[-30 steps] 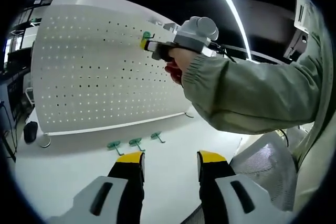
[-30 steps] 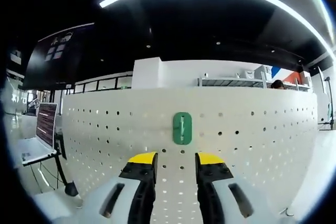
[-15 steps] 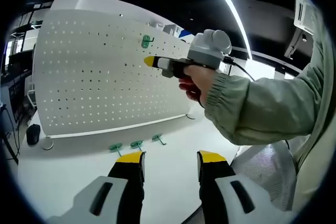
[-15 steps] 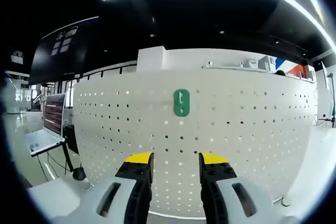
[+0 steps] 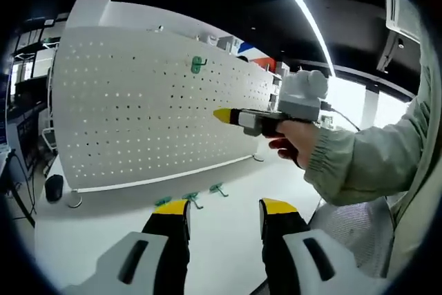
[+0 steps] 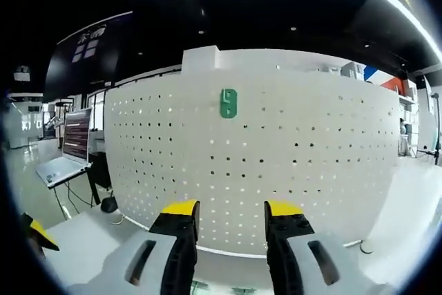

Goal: Insert the hook assembly into the mounting plate slot until the hook locks in place.

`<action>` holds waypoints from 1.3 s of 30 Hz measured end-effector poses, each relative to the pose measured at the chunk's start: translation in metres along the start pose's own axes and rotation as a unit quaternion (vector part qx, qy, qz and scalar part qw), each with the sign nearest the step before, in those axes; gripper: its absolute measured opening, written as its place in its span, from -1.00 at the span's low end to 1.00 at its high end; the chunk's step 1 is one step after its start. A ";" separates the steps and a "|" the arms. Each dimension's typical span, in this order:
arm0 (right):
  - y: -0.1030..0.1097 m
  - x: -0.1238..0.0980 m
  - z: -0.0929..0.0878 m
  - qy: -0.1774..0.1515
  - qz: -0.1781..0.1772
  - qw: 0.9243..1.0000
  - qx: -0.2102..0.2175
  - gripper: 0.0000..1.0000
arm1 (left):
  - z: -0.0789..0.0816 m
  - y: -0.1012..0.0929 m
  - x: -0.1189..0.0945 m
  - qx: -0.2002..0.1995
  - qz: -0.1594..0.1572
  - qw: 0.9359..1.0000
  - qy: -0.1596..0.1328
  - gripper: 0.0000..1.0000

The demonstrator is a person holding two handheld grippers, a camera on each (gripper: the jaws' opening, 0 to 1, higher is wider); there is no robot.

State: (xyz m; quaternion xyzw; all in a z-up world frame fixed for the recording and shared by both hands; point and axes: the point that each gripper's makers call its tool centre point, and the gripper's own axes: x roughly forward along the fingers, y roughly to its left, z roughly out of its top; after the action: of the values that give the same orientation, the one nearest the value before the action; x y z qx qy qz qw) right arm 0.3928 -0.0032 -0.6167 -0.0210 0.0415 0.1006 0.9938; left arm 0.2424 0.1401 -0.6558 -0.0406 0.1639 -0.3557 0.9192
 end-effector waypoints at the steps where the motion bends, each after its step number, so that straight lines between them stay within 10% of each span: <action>1: 0.000 -0.004 -0.003 0.002 0.000 1.000 -0.002 -0.28 | 0.001 0.000 0.000 0.000 0.002 1.000 -0.001 -0.17; 19: 0.017 -0.071 -0.075 0.113 0.051 0.992 0.020 -0.10 | -0.002 -0.003 -0.001 0.005 0.006 1.000 -0.002 -0.16; 39: 0.018 -0.119 -0.094 0.177 0.085 0.979 0.058 -0.05 | -0.003 0.004 0.011 0.013 0.004 1.000 0.009 -0.16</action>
State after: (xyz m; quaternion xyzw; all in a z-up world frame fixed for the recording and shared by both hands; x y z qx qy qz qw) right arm 0.2655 -0.0141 -0.7001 0.0228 0.2244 0.1766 0.9581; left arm 0.2514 0.1363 -0.6624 -0.0251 0.1672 -0.3548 0.9195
